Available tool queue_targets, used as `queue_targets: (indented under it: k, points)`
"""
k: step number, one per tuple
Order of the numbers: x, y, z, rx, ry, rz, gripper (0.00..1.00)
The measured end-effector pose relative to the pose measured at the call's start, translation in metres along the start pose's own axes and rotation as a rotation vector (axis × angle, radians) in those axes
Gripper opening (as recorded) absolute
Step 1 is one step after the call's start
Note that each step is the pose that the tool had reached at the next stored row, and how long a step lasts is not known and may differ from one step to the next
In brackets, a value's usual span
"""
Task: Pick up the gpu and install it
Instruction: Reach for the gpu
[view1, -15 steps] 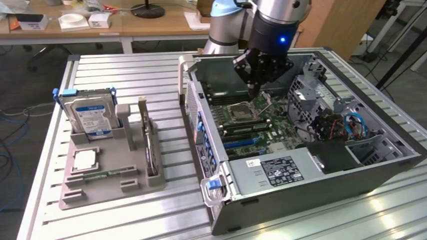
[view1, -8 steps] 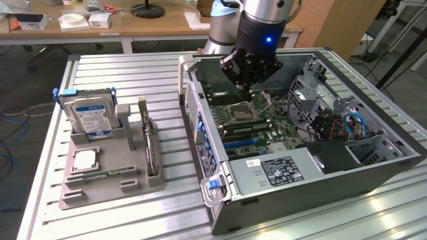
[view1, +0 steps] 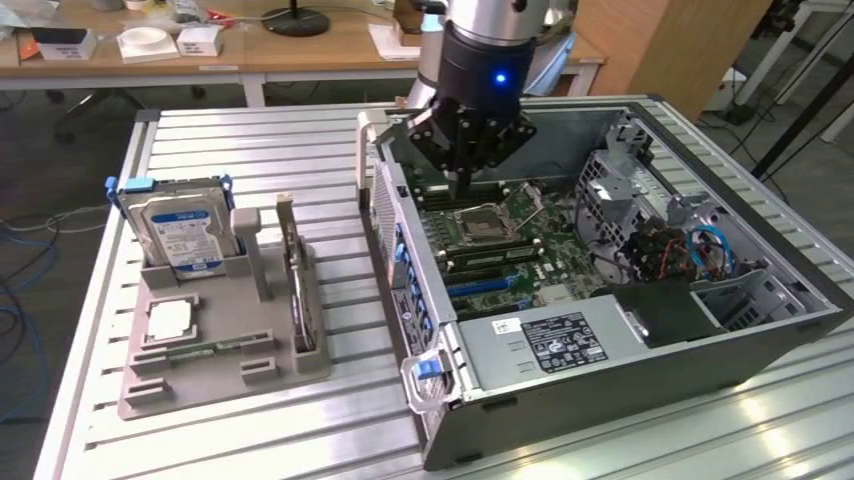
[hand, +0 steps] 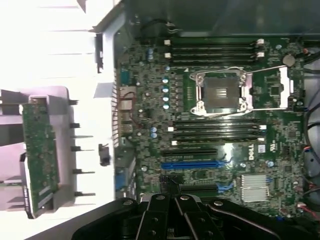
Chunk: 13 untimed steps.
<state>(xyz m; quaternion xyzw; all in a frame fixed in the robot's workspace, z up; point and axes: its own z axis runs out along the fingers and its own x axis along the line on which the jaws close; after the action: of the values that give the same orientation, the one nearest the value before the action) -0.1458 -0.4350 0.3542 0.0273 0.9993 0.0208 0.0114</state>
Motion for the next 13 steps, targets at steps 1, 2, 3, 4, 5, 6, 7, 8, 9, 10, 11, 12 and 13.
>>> queue_targets:
  k: [1, 2, 3, 4, 5, 6, 7, 8, 9, 10, 11, 12, 13]
  points:
    - [0.004, 0.0003, 0.0000, 0.0007, 0.0000, 0.000, 0.11]
    - [0.008, 0.0006, -0.0001, 0.0015, -0.0001, 0.001, 0.11]
    - [0.011, 0.0010, -0.0001, 0.0023, -0.0002, 0.002, 0.11]
    - [0.016, 0.0014, -0.0001, 0.0031, -0.0003, 0.002, 0.11]
    - [0.019, 0.0017, -0.0001, 0.0039, -0.0003, 0.003, 0.11]
    - [0.023, 0.0020, -0.0001, 0.0046, -0.0004, 0.003, 0.11]
    - [0.027, 0.0023, -0.0001, 0.0053, -0.0004, 0.004, 0.11]
    - [0.031, 0.0027, -0.0002, 0.0061, -0.0005, 0.004, 0.11]
    - [0.034, 0.0030, -0.0002, 0.0068, -0.0005, 0.005, 0.11]
    - [0.038, 0.0033, -0.0003, 0.0074, -0.0006, 0.005, 0.11]
    - [0.043, 0.0036, -0.0003, 0.0078, -0.0007, 0.006, 0.11]
    - [0.046, 0.0038, -0.0003, 0.0082, -0.0008, 0.006, 0.11]
    - [0.050, 0.0040, -0.0004, 0.0087, -0.0008, 0.007, 0.11]
